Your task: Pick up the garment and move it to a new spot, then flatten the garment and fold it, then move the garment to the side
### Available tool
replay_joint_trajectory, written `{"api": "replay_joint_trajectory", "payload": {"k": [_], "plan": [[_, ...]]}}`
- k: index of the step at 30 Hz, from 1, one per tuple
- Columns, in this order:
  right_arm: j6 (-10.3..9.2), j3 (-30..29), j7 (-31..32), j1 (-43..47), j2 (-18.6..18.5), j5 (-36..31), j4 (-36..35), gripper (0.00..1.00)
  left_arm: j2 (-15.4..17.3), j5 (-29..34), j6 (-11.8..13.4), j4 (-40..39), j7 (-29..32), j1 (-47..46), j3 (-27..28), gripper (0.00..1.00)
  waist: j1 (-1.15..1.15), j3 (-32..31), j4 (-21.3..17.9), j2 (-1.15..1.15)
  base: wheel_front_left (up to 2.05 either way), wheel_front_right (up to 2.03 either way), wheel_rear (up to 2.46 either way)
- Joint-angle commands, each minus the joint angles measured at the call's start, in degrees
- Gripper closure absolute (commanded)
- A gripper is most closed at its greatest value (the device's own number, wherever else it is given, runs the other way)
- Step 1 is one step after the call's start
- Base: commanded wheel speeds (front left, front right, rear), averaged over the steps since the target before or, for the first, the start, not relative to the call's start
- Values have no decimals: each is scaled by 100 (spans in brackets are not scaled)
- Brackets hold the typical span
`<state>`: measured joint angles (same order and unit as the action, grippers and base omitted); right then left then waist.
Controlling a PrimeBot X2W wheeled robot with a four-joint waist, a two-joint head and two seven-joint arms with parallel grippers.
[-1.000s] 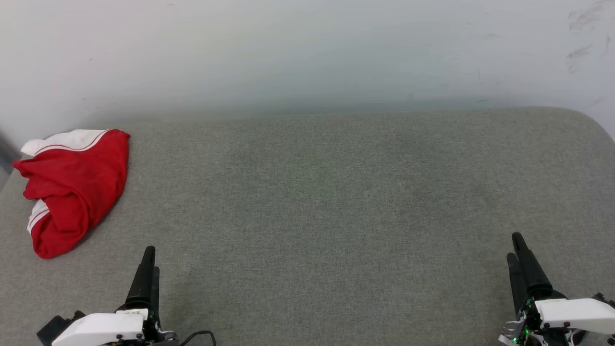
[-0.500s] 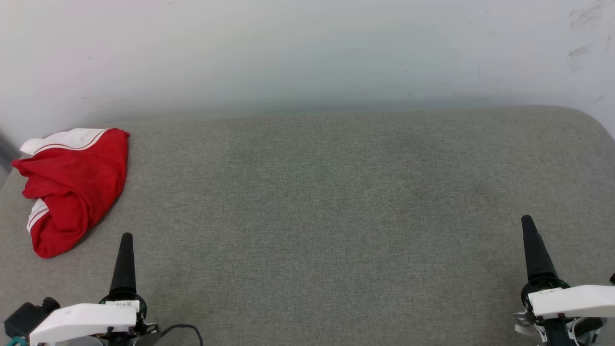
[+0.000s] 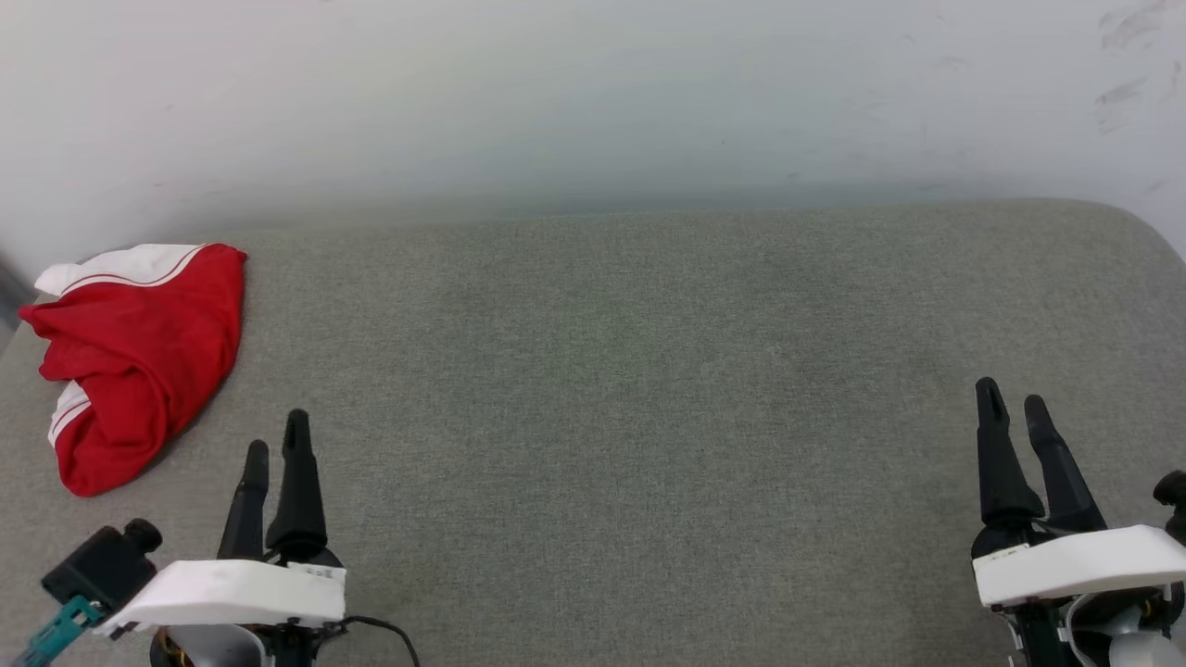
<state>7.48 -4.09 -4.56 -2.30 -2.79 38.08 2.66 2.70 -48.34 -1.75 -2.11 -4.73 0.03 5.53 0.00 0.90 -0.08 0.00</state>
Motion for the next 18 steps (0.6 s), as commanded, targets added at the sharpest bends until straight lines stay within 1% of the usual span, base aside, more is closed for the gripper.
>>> {"api": "replay_joint_trajectory", "payload": {"k": [1,3,8,11,14,18], "plan": [[2,60,-71,-74,-14,-338,-140,0,14,322,19,-156,-62,44,-120,0,0,1,-3,0,0,0,0],[2,103,-110,-39,-14,-572,-143,0,16,592,27,-229,-96,62,-224,0,0,1,-6,0,0,0,0],[2,195,-195,0,-14,-1186,-195,0,17,1208,138,-319,-182,138,-484,0,0,2,-11,0,0,0,0],[2,240,-245,29,-14,-1529,-212,0,115,1501,147,-364,-234,154,-684,0,0,5,-15,0,0,0,0],[1,252,-294,46,-14,-1817,-233,0,218,1823,336,-394,-283,167,-853,0,0,9,-9,0,0,0,0],[1,257,-359,50,-14,-2166,-284,0,353,2080,565,-443,-344,169,-1079,0,0,15,1,0,0,0,0]]}}
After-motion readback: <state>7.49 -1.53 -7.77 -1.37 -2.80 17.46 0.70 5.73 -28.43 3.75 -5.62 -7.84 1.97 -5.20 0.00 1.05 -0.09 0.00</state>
